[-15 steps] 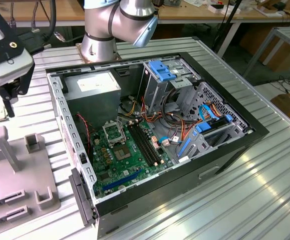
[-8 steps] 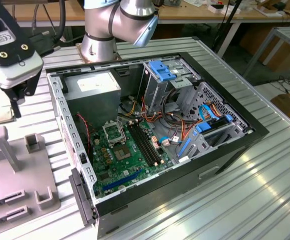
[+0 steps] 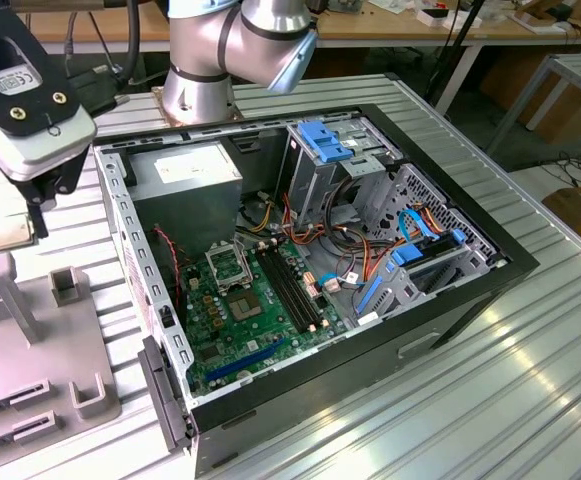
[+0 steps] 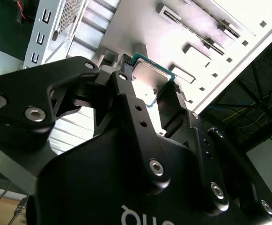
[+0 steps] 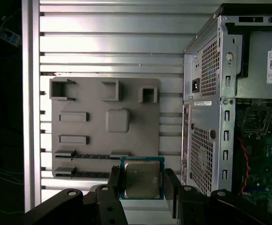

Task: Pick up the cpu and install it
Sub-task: 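Pick up the cpu and move it towards the insertion slot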

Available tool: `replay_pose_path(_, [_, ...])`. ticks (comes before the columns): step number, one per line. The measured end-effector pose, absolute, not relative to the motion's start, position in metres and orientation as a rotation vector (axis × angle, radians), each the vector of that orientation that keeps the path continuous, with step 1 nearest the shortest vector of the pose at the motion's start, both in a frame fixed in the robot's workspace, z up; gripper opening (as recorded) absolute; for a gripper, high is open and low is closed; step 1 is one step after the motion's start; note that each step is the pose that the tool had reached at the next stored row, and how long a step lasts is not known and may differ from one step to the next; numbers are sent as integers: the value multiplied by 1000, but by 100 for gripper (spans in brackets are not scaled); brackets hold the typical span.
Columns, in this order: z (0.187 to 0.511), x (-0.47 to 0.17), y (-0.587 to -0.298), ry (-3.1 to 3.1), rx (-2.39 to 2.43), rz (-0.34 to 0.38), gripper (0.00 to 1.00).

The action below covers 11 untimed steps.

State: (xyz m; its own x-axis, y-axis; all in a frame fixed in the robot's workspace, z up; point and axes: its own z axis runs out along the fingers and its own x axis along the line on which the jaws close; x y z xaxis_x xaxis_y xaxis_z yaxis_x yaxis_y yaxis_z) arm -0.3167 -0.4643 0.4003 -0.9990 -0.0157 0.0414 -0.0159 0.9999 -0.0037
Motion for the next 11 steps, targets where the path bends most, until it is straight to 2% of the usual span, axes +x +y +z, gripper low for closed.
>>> replay_pose_path(11, [400, -302, -466, -3100, 24, 6, 47])
